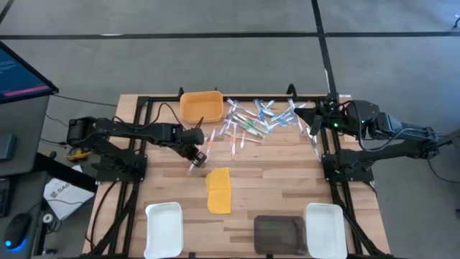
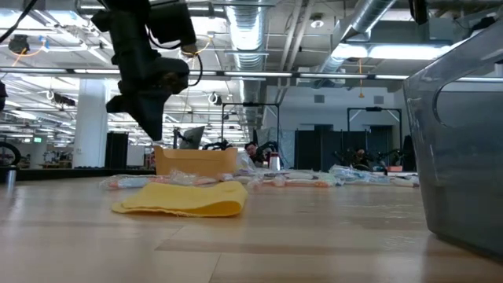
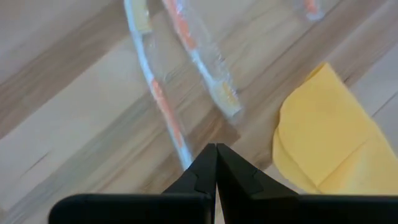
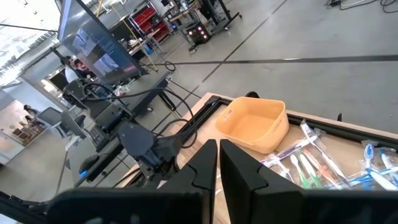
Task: Pick & Place Toothbrushes
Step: Put the orange toothbrush into the left white bin
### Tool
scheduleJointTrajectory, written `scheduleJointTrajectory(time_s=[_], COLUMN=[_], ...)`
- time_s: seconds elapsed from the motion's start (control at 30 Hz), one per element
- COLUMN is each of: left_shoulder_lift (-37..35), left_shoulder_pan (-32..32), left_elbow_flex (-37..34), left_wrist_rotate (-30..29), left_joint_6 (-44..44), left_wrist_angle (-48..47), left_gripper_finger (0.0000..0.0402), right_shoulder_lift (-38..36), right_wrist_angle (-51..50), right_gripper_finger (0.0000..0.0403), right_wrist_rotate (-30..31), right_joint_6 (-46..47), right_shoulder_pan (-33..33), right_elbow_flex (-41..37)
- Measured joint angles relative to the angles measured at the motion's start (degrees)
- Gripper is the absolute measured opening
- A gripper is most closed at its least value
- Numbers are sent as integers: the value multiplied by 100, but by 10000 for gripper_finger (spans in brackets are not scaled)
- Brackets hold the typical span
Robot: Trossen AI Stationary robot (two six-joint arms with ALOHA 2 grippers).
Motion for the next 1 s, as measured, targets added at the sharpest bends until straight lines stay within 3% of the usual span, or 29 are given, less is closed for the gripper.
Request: scheduleJointTrajectory(time_s=[0.27,0.8,1.0], left_shoulder_lift=[0,4,215], left_shoulder_pan=[5,141,217], left_elbow_flex=[-42,-42,-45], left_wrist_rotate=[-24,-310,-300], left_joint_6=[-260,-242,-99], left_wrist_angle=[873,750,717], left_gripper_finger=[2,4,39], right_shoulder_lift=[0,0,0], right_wrist_angle=[0,-13,-48], right_gripper_finger=[17,17,17], right_wrist_rotate=[0,0,-2], right_joint_6=[15,15,15], right_shoulder_pan=[0,0,-2], right_elbow_flex=[0,0,2])
